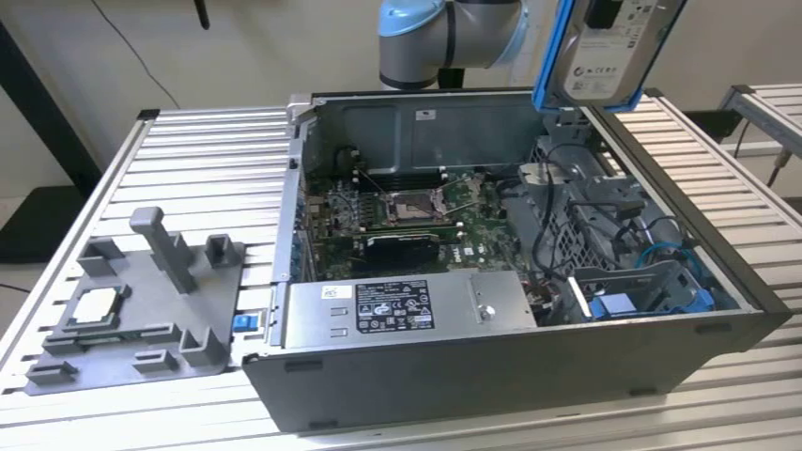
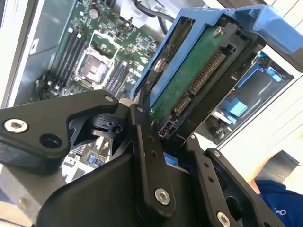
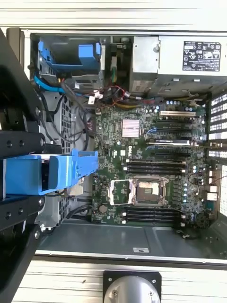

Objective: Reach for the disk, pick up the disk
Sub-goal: 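Pick up the disk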

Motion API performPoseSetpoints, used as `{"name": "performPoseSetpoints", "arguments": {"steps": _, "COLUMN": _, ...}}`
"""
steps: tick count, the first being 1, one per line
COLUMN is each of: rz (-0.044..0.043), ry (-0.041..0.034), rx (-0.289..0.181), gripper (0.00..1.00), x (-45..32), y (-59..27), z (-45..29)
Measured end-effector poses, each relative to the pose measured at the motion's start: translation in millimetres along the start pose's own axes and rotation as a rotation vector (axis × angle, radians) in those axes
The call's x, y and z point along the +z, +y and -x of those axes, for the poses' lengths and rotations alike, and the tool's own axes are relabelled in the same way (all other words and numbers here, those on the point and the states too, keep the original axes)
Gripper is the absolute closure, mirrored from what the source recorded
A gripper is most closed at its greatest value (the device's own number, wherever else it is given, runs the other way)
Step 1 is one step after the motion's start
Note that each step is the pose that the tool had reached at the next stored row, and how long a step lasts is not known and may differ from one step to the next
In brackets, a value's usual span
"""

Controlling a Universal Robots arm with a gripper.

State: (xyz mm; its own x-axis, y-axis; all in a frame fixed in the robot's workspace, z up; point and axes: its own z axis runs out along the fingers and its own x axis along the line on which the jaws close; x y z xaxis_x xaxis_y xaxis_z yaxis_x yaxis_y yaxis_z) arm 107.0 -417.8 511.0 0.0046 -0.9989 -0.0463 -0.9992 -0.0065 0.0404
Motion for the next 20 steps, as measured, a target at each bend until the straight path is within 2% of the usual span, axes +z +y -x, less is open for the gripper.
{"name": "performPoseSetpoints", "arguments": {"steps": 11, "rz": 0.0000, "ry": 0.0001, "rx": 0.001, "gripper": 1.00, "x": -0.5, "y": 0.1, "z": -20.1}}
{"name": "performPoseSetpoints", "arguments": {"steps": 20, "rz": -0.0001, "ry": -0.0001, "rx": 0.001, "gripper": 1.00, "x": -1.1, "y": 0.3, "z": -39.3}}
